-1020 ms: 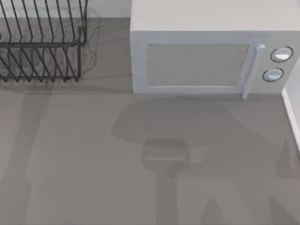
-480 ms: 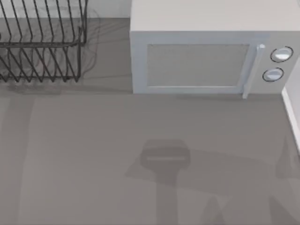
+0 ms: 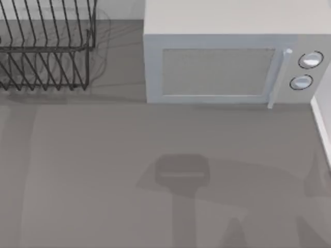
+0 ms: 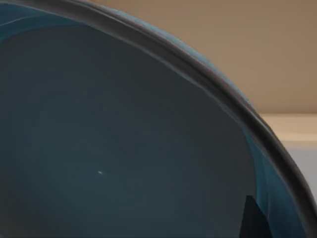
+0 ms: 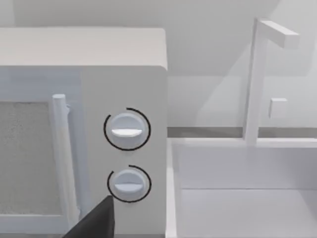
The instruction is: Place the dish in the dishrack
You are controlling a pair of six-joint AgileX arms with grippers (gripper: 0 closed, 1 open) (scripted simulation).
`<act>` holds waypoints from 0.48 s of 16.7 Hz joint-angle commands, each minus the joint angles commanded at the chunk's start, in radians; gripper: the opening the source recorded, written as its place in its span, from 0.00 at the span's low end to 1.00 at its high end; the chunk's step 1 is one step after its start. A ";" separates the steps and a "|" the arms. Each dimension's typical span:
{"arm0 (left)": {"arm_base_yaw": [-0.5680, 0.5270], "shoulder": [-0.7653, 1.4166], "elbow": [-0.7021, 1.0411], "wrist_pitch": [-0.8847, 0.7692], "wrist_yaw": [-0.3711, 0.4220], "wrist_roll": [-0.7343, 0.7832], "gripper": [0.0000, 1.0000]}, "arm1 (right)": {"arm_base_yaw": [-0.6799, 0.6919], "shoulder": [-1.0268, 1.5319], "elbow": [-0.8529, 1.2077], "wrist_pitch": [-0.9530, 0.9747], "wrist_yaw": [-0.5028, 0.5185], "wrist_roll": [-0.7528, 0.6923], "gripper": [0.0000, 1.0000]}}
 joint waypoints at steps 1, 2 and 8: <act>-0.002 0.033 -0.002 0.032 -0.003 0.000 0.00 | 0.000 0.000 0.000 0.000 0.000 0.000 1.00; -0.006 0.074 -0.005 0.075 -0.008 -0.001 0.00 | 0.000 0.000 0.000 0.000 0.000 0.000 1.00; -0.044 0.439 -0.066 0.508 -0.046 0.004 0.00 | 0.000 0.000 0.000 0.000 0.000 0.000 1.00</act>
